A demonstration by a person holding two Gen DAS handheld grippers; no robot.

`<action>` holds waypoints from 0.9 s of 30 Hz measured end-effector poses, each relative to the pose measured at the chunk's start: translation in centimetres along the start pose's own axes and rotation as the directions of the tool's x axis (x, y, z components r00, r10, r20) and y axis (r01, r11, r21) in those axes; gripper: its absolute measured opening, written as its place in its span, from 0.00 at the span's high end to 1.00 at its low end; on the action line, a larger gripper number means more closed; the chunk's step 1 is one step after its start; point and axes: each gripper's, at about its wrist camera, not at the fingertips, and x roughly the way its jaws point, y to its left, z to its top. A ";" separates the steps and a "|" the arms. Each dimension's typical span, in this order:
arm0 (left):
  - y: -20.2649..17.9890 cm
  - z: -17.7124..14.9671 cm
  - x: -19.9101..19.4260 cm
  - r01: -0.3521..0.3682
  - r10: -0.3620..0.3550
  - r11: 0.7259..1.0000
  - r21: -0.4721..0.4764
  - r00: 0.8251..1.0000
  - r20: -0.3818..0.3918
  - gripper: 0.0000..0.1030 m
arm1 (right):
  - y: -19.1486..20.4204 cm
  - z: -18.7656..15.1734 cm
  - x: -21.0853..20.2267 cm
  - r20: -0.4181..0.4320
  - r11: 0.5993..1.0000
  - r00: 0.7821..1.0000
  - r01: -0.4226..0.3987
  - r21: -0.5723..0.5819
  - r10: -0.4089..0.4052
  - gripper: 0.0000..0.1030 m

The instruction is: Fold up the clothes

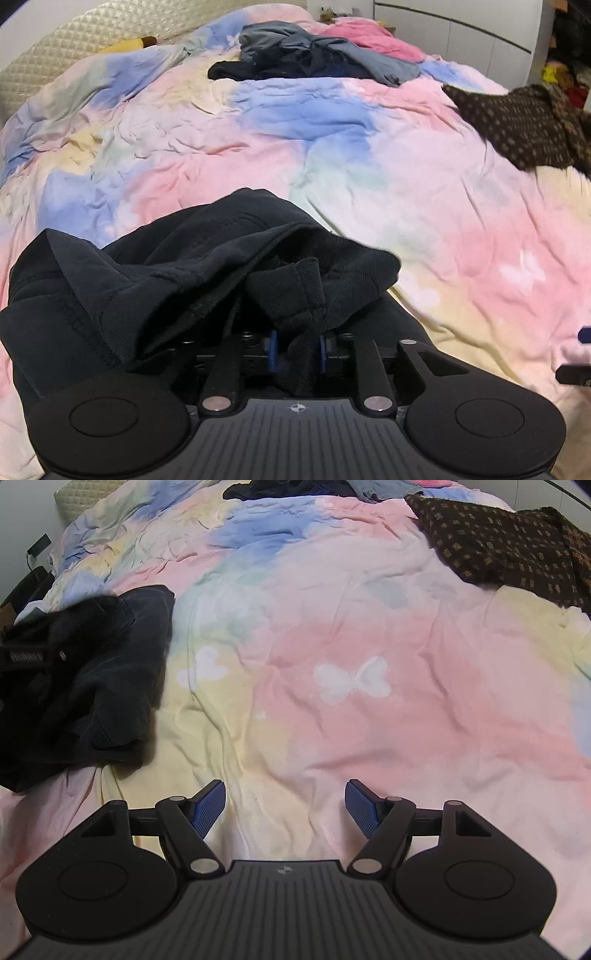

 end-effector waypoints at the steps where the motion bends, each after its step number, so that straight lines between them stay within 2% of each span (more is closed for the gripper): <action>1: -0.1 0.0 0.0 0.000 0.000 1.000 0.004 1.000 0.000 0.71 | 0.1 0.3 -0.1 0.005 1.000 1.000 -0.004 -0.005 0.004 0.29; 4: 0.1 0.0 -0.5 0.018 -0.018 0.999 -0.033 1.000 0.006 0.50 | 0.5 1.3 -0.4 0.020 0.999 1.000 -0.017 -0.028 0.017 0.29; 5: 0.4 -0.1 -1.7 0.037 -0.036 0.997 -0.066 0.999 0.011 0.42 | 0.7 1.6 -0.6 0.026 0.999 0.999 -0.021 -0.036 0.022 0.29; 6: 0.2 -0.4 -4.1 0.053 -0.051 0.995 -0.089 0.998 0.020 0.39 | 0.9 2.0 -0.7 0.031 0.999 0.999 -0.025 -0.044 0.027 0.29; 9: 0.0 -1.8 -7.3 0.093 -0.087 0.984 -0.151 0.995 0.045 0.34 | 2.2 3.5 -1.1 0.055 0.995 0.997 -0.055 -0.087 0.060 0.29; 13: 1.0 -4.2 -11.5 0.124 -0.107 0.962 -0.245 0.991 0.081 0.30 | 5.0 6.2 -1.4 0.082 0.978 0.986 -0.128 -0.165 0.143 0.29; 15: 2.4 -5.4 -13.6 0.127 -0.098 0.939 -0.320 0.990 0.105 0.27 | 6.7 7.7 -1.1 0.085 0.964 0.978 -0.169 -0.207 0.190 0.29; 17: 4.2 -6.5 -15.4 0.130 -0.085 0.906 -0.403 0.988 0.127 0.25 | 8.7 9.2 -0.6 0.083 0.941 0.966 -0.215 -0.261 0.244 0.29; 19: 6.4 -7.5 -16.5 0.137 -0.072 0.858 -0.496 0.986 0.148 0.24 | 10.8 10.5 0.2 0.071 0.909 0.952 -0.258 -0.328 0.296 0.29; 22: 10.2 -9.0 -16.8 0.173 -0.083 0.757 -0.630 0.982 0.171 0.24 | 13.9 12.2 1.8 0.037 0.855 0.935 -0.305 -0.419 0.352 0.29; 24: 12.5 -9.5 -16.1 0.188 -0.084 0.693 -0.696 0.980 0.181 0.24 | 15.5 12.9 3.4 -0.007 0.832 0.928 -0.338 -0.439 0.374 0.29; 26: 14.5 -9.4 -14.6 0.207 -0.104 0.640 -0.740 0.977 0.183 0.26 | 16.6 13.4 4.9 -0.043 0.824 0.922 -0.363 -0.434 0.384 0.34; 27: 15.4 -9.2 -13.8 0.213 -0.114 0.620 -0.755 0.977 0.181 0.30 | 17.0 13.5 5.5 -0.055 0.825 0.922 -0.369 -0.429 0.383 0.39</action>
